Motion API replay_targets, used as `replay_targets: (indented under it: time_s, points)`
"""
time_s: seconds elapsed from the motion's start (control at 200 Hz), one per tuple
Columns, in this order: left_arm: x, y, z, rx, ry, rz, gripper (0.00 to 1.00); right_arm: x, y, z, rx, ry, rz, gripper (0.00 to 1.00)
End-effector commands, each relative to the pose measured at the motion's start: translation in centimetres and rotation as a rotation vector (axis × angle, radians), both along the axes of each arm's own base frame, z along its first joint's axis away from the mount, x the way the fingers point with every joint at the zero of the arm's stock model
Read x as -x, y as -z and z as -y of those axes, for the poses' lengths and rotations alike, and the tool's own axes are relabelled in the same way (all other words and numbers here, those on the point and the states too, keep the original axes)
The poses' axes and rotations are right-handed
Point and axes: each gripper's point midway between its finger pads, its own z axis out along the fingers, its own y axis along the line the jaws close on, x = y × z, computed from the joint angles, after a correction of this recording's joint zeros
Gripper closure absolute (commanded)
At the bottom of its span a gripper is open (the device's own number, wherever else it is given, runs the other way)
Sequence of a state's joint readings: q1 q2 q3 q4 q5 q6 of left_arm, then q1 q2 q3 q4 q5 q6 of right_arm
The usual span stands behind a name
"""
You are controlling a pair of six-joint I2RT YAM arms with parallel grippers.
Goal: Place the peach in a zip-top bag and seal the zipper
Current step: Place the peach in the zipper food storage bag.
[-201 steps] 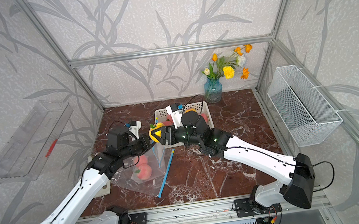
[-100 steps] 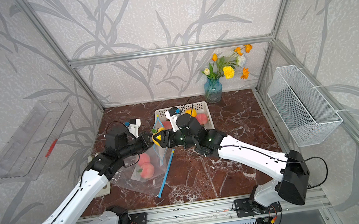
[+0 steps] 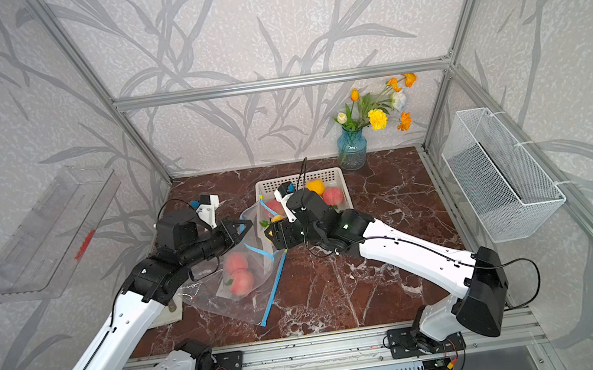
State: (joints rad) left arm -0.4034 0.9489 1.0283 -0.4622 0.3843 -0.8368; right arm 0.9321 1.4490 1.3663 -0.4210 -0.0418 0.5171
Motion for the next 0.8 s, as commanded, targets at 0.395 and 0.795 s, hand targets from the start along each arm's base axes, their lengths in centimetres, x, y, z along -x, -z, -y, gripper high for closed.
replay_targets:
  time_s: [0.395, 0.795]
  points:
    - [0.2, -2.3, -1.1, -0.079, -0.009, 0.047, 1.0, 1.2, -4.0, -1.1, 0.004, -0.1, 0.061, 0.1]
    - [0.4, -2.6, -3.7, -0.203, -0.103, 0.06, 1.0, 1.7, -9.0, 2.1, -0.09, -0.043, 0.217, 0.04]
